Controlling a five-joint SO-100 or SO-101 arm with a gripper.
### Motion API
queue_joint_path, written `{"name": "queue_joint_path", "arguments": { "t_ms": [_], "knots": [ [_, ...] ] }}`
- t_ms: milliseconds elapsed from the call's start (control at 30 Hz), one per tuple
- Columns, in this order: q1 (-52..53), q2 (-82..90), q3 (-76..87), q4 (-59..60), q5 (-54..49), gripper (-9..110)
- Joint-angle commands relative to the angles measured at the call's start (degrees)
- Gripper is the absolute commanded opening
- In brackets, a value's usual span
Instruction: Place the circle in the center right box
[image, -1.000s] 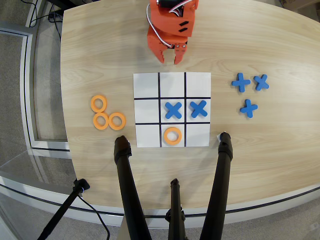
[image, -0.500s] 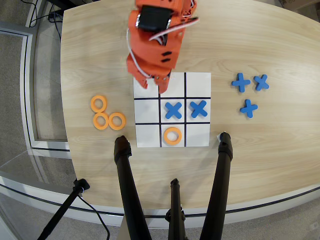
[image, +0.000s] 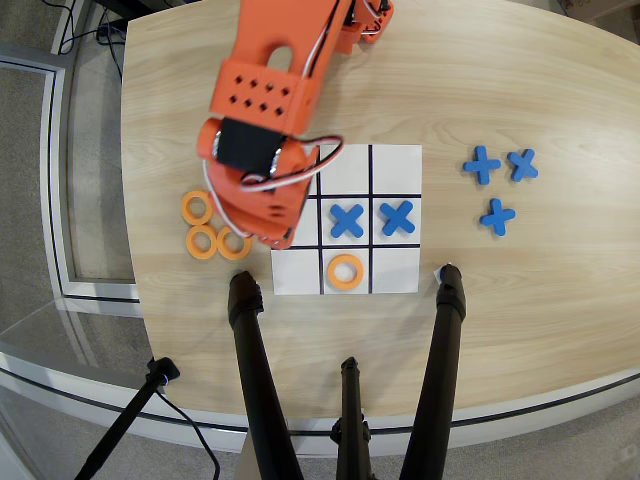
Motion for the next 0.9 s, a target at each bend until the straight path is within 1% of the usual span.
{"name": "queue_joint_path", "arguments": {
  "t_ms": [0, 433, 867],
  "knots": [
    [1.1, -4.7, -6.8, -0.6, 0.4, 13],
    [4.9, -22.1, -21.4, -0.5, -0.2, 13],
    [6.1, -30.9, -26.6, -0.4, -0.3, 13]
  ]
}}
